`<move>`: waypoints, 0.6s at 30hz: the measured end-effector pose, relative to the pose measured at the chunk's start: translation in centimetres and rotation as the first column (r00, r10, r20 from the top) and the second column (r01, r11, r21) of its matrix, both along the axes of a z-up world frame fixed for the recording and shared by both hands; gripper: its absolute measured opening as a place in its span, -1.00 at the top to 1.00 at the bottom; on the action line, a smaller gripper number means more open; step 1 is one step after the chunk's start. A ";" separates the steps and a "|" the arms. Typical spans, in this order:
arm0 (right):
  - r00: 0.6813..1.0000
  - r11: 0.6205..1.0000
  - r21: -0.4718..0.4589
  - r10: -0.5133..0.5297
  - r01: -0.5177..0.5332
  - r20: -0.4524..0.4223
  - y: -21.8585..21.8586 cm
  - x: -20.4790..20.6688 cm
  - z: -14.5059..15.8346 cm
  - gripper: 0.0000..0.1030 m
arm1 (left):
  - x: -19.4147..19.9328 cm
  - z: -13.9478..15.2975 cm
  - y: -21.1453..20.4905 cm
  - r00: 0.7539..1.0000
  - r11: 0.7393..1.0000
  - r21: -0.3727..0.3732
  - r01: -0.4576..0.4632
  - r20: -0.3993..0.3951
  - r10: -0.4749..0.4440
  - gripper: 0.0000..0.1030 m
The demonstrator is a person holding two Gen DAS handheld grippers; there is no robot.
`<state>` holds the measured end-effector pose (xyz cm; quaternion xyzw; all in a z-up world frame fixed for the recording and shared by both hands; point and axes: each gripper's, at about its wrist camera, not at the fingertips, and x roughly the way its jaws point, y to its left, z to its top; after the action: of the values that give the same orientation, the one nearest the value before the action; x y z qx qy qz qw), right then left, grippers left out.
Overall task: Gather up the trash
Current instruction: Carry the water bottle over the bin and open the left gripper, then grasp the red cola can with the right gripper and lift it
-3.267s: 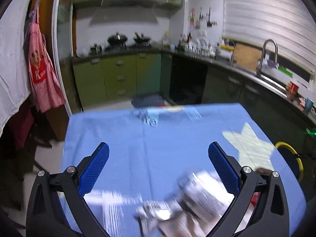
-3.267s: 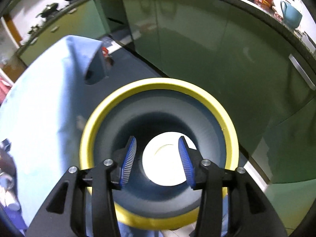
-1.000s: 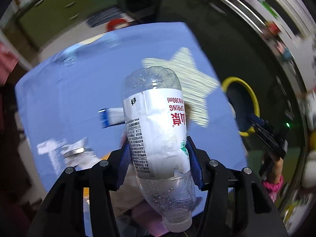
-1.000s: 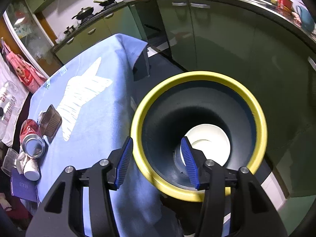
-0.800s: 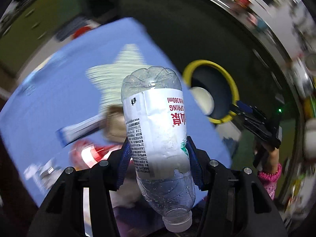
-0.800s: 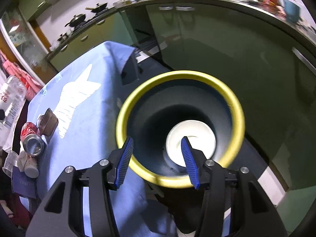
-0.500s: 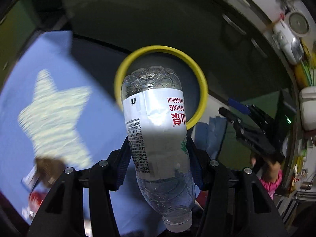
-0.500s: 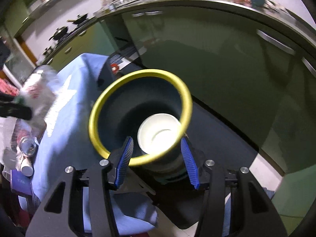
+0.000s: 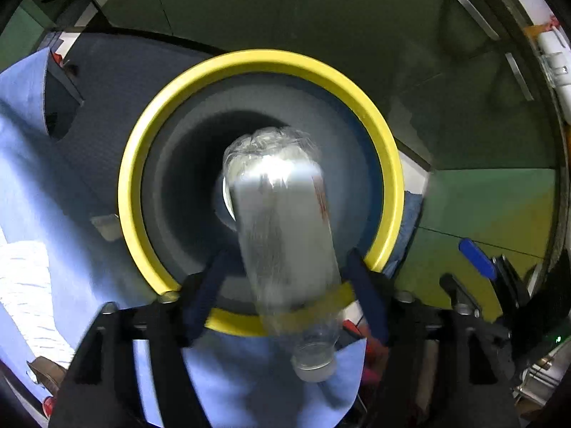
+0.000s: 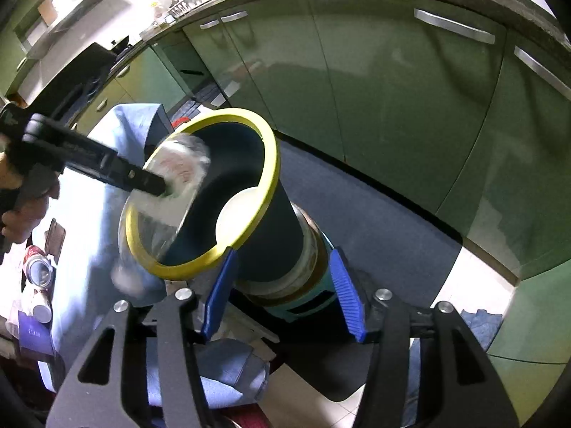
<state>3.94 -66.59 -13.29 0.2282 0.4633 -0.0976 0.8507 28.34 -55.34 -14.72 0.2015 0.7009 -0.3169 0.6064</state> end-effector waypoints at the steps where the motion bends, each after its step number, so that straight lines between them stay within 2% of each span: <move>1: 1.000 1.000 0.000 0.002 -0.002 0.001 0.0 -0.1 0.0 -0.02 | 0.0 0.2 -0.1 1.000 1.000 -0.003 -0.002 0.008 0.002 -0.48; 4: 1.000 1.000 -0.003 0.009 -0.009 0.006 0.3 -0.2 0.1 -0.02 | -0.1 1.9 0.6 0.999 0.999 -0.027 -0.018 0.038 0.019 -0.48; 8: 1.000 1.000 0.003 0.015 -0.015 0.021 0.8 -0.2 0.4 -0.02 | -1.2 5.9 3.8 0.997 0.995 -0.098 -0.008 0.079 0.016 -0.50; 14: 0.997 0.999 -0.018 0.046 -0.044 0.065 2.7 -0.1 2.2 -0.02 | -3.1 12.5 11.2 0.985 0.967 -0.255 -0.021 0.160 0.064 -0.60; 16: 0.994 0.997 -0.031 0.067 -0.065 0.085 3.9 0.1 3.3 -0.02 | -1.8 14.7 14.0 0.974 0.950 -0.309 -0.034 0.204 0.101 -0.60; 18: 0.990 0.995 -0.048 0.093 -0.088 0.106 5.2 0.4 4.4 -0.02 | -2.2 16.6 19.2 0.955 0.933 -0.356 -0.049 0.258 0.149 -0.60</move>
<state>4.29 -61.38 -8.87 0.1936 0.4241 -0.0563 0.8829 26.12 -36.17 1.84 0.0989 0.5507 -0.3720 0.7407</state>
